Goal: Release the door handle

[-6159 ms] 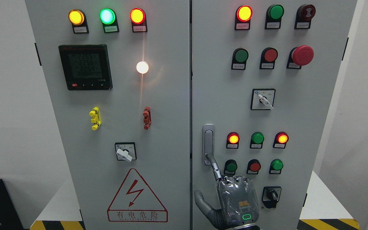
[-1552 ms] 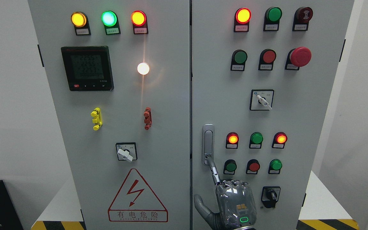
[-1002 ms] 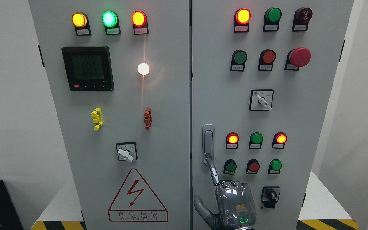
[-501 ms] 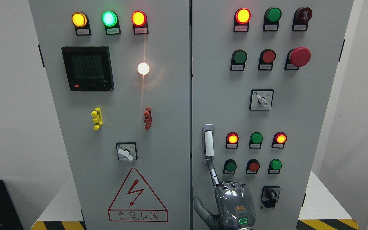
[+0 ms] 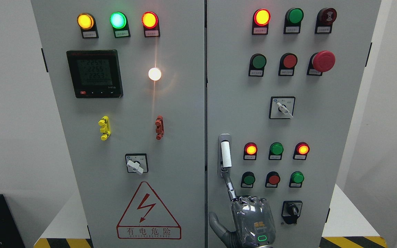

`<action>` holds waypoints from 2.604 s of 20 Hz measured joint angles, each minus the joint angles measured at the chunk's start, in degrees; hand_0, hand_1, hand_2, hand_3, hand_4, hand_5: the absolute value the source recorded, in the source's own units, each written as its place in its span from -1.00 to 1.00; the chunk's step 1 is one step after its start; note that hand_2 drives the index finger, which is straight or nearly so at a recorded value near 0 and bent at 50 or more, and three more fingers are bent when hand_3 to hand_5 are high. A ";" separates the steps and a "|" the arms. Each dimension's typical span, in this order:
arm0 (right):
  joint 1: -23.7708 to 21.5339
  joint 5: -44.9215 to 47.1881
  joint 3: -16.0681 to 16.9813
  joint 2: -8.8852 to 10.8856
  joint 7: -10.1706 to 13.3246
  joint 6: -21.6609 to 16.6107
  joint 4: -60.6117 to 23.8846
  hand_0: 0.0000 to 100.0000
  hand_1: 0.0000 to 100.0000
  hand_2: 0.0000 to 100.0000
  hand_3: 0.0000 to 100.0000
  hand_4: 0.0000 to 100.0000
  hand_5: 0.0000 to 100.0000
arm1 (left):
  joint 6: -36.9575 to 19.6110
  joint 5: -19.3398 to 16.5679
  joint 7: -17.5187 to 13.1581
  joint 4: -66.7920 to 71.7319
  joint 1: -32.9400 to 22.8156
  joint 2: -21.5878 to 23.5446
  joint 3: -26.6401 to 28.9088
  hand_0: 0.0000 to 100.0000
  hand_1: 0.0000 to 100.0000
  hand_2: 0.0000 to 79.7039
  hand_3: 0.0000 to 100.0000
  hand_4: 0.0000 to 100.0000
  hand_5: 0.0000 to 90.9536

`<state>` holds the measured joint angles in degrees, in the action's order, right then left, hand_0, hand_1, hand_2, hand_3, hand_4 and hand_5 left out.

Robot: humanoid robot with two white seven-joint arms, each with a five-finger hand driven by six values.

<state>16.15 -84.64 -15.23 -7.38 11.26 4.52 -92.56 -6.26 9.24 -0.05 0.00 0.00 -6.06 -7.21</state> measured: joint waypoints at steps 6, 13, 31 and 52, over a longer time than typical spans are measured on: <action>0.00 0.00 -0.01 0.00 0.03 0.01 -0.14 -0.29 -0.49 -0.84 1.00 1.00 1.00 | 0.00 0.00 0.00 0.00 0.00 0.00 0.00 -0.76 0.11 -1.00 -1.00 -1.00 -1.00; -0.03 0.06 -0.21 0.00 -0.11 0.05 -0.61 -0.29 -0.49 -0.82 1.00 1.00 1.00 | 0.00 0.00 0.00 0.00 0.00 0.00 0.00 -0.76 0.11 -1.00 -1.00 -1.00 -1.00; -0.20 0.09 -0.65 0.00 0.28 -0.13 -0.68 -0.29 -0.47 -0.60 1.00 0.97 1.00 | 0.00 0.00 0.00 0.00 0.00 0.00 0.00 -0.76 0.11 -1.00 -1.00 -1.00 -1.00; -0.22 -0.17 -0.86 -0.06 0.13 -0.02 -3.65 -0.28 -0.46 -0.51 0.94 0.95 1.00 | 0.00 0.00 0.00 0.00 0.00 0.00 0.00 -0.76 0.11 -1.00 -1.00 -1.00 -1.00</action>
<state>15.93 -84.81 -16.09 -7.43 11.39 4.50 -96.21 -6.26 9.24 -0.05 0.00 0.00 -6.06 -7.21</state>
